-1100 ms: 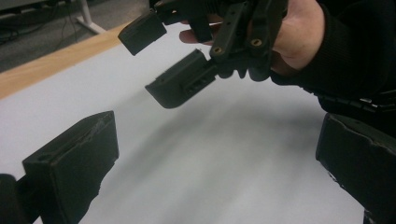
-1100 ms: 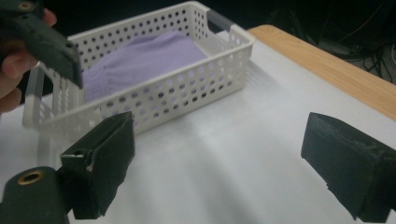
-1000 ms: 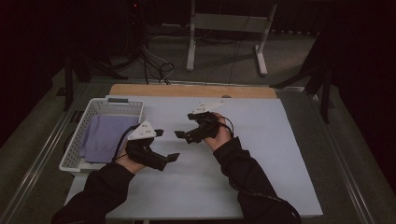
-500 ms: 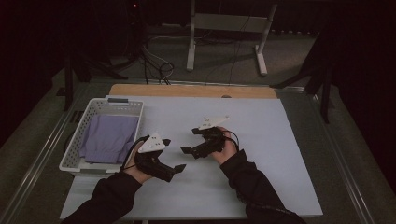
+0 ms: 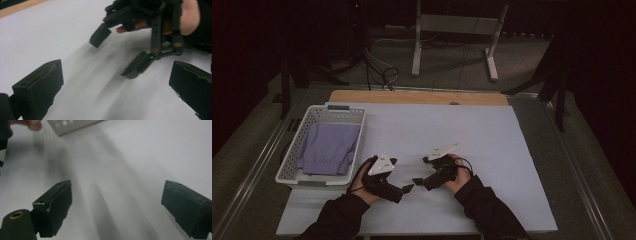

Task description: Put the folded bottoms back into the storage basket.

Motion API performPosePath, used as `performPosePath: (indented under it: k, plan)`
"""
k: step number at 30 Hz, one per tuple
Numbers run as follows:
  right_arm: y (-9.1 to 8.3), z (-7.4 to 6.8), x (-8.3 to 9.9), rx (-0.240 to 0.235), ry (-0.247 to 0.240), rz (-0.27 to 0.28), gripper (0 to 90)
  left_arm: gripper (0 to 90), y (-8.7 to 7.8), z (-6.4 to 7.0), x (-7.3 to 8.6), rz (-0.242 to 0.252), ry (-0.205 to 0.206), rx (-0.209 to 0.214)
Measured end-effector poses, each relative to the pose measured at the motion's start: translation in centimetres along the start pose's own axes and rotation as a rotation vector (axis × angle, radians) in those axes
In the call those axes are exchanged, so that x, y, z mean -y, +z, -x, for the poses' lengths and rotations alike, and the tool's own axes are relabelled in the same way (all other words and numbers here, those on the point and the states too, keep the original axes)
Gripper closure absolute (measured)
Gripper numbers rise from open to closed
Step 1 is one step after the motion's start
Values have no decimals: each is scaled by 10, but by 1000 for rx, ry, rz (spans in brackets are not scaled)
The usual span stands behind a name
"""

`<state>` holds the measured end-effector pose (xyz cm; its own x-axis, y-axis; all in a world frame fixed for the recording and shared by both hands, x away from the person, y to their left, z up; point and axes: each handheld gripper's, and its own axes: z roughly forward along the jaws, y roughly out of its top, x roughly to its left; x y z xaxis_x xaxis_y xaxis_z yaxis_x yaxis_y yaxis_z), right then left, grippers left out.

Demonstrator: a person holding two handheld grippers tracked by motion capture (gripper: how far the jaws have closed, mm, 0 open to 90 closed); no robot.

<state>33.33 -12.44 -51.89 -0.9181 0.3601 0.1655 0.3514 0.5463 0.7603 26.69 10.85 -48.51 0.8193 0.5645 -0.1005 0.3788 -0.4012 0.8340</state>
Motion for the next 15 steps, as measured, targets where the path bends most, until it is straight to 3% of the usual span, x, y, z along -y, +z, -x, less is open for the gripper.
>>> performPosePath:
  k: [12,15]
  plan:
    - [-14,-12,23,-60,16,-33,95,0,-6,2,16,-10,-20,27]
    - [-20,-14,26,-52,18,-37,95,0,-11,4,17,-8,-13,34]
